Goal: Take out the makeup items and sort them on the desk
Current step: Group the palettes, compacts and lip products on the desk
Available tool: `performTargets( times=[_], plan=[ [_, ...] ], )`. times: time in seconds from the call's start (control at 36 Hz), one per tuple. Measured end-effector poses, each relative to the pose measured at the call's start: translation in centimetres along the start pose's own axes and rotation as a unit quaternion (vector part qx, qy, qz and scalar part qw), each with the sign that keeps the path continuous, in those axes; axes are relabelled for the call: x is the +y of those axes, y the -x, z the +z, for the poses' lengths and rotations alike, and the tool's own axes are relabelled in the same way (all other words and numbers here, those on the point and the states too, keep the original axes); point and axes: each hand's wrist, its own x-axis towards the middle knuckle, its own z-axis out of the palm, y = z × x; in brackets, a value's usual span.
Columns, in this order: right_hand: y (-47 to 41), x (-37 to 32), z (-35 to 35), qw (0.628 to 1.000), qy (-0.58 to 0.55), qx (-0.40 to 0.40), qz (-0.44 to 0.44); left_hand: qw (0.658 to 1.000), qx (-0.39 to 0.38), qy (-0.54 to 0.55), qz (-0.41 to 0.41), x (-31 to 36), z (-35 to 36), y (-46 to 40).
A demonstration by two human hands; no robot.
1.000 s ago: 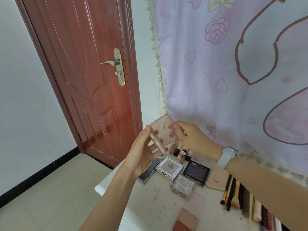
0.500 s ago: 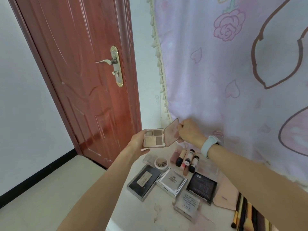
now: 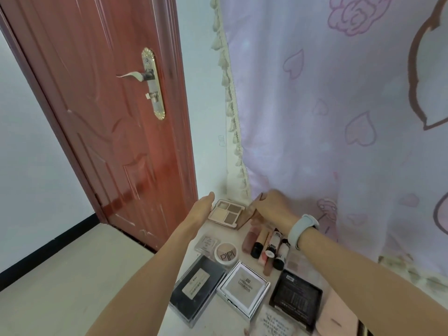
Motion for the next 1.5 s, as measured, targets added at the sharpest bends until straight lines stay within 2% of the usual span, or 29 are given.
performTargets(
  times=[0.11, 0.22, 0.28, 0.36, 0.39, 0.53, 0.58, 0.75, 0.83, 1.03, 1.11, 1.22, 1.33, 1.42, 1.5],
  plan=[
    [0.0, 0.5, -0.2, 1.000, -0.018, 0.008, 0.012, 0.999, -0.002, 0.021, 0.044, -0.5, 0.1, 0.2],
    [0.6, 0.7, -0.6, 0.999, 0.017, 0.032, -0.021, 0.997, 0.018, 0.011, 0.075, -1.2, -0.7, 0.4],
    [1.6, 0.7, -1.1, 0.992, 0.090, 0.065, -0.056, 0.993, 0.035, -0.047, 0.098, -1.8, -1.3, 0.9],
    [3.2, 0.5, -1.3, 0.959, 0.207, 0.151, -0.122, 0.980, 0.067, -0.137, 0.131, -2.9, -2.5, 2.4],
    [3.8, 0.2, -1.1, 0.950, 0.226, 0.157, -0.146, 0.975, 0.075, -0.157, 0.137, -3.5, -2.8, 3.0],
    [6.0, -0.9, 1.7, 0.912, 0.293, 0.015, -0.286, 0.955, 0.109, -0.241, 0.137, -6.8, -4.9, 6.0],
    [5.7, -1.1, 3.5, 0.892, 0.323, -0.039, -0.313, 0.950, 0.113, -0.260, 0.133, -7.8, -5.7, 7.1],
    [3.2, -1.4, 8.2, 0.858, 0.423, -0.157, -0.246, 0.944, 0.083, -0.297, 0.119, -10.0, -6.7, 9.1],
    [2.5, -1.3, 9.7, 0.853, 0.443, -0.177, -0.212, 0.933, 0.102, -0.319, 0.128, -10.7, -6.5, 9.4],
    [1.9, -1.5, 10.7, 0.856, 0.443, -0.173, -0.200, 0.926, 0.121, -0.327, 0.149, -10.9, -6.3, 9.3],
    [1.9, -1.5, 10.1, 0.877, 0.396, -0.149, -0.230, 0.923, 0.123, -0.332, 0.147, -10.8, -6.2, 9.3],
    [3.2, -2.6, 8.8, 0.950, 0.140, -0.143, -0.238, 0.918, 0.123, -0.344, 0.156, -10.7, -6.1, 9.5],
    [5.1, -3.3, 7.1, 0.972, -0.047, -0.130, -0.191, 0.924, 0.112, -0.337, 0.145, -10.8, -6.1, 9.3],
    [6.8, -3.4, 5.6, 0.966, -0.157, -0.131, -0.158, 0.952, 0.129, -0.248, 0.129, -10.3, -6.4, 9.0],
    [8.6, -3.3, 3.9, 0.963, -0.150, -0.116, -0.192, 0.972, 0.178, -0.095, 0.121, -8.4, -6.6, 9.9]
  ],
)
